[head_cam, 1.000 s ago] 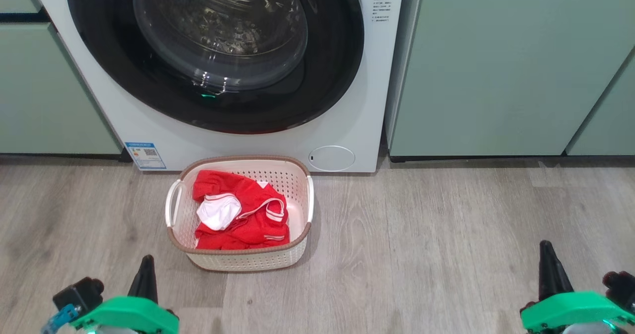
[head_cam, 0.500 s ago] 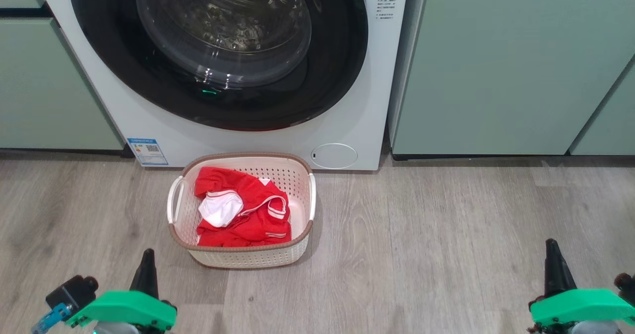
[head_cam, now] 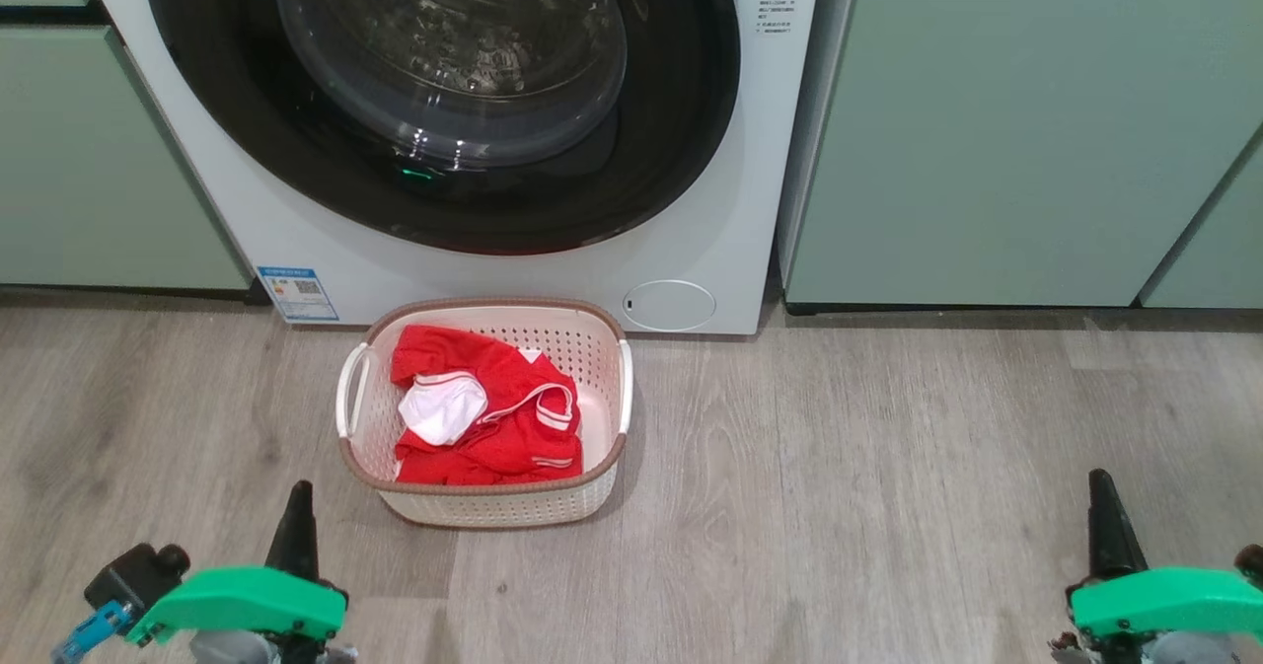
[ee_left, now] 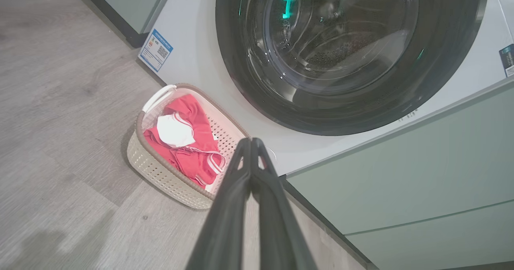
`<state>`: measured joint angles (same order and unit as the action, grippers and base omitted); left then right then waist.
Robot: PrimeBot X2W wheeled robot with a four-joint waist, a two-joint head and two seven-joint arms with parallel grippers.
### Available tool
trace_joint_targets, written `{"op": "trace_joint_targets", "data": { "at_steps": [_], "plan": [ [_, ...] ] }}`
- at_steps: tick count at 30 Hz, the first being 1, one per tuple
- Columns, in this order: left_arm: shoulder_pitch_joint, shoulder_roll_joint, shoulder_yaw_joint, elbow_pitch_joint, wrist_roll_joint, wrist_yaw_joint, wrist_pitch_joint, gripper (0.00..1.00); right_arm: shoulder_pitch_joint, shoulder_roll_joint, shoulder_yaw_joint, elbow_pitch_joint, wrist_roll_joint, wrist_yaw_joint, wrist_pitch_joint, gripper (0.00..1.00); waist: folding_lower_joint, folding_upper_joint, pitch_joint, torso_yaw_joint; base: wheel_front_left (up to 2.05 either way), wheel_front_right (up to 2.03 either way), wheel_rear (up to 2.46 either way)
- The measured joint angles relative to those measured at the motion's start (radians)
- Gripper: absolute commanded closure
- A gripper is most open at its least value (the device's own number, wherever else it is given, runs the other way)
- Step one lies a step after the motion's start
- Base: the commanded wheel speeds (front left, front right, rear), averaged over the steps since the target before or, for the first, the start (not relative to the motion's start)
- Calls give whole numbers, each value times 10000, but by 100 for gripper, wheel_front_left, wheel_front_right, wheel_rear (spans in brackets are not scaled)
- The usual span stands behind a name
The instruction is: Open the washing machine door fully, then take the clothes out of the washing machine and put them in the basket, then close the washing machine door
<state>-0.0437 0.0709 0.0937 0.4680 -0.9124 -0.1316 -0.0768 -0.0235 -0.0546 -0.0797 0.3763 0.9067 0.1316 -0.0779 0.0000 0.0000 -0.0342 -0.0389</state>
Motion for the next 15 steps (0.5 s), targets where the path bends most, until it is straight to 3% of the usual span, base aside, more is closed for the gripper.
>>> {"op": "trace_joint_targets", "data": {
  "at_steps": [15],
  "plan": [
    [-6,-75,-21,-384,-1586,2,430,100,-166,13,-132,-217,1595,0,441,100,0,0,87,91,0,0,0]
  ]
}}
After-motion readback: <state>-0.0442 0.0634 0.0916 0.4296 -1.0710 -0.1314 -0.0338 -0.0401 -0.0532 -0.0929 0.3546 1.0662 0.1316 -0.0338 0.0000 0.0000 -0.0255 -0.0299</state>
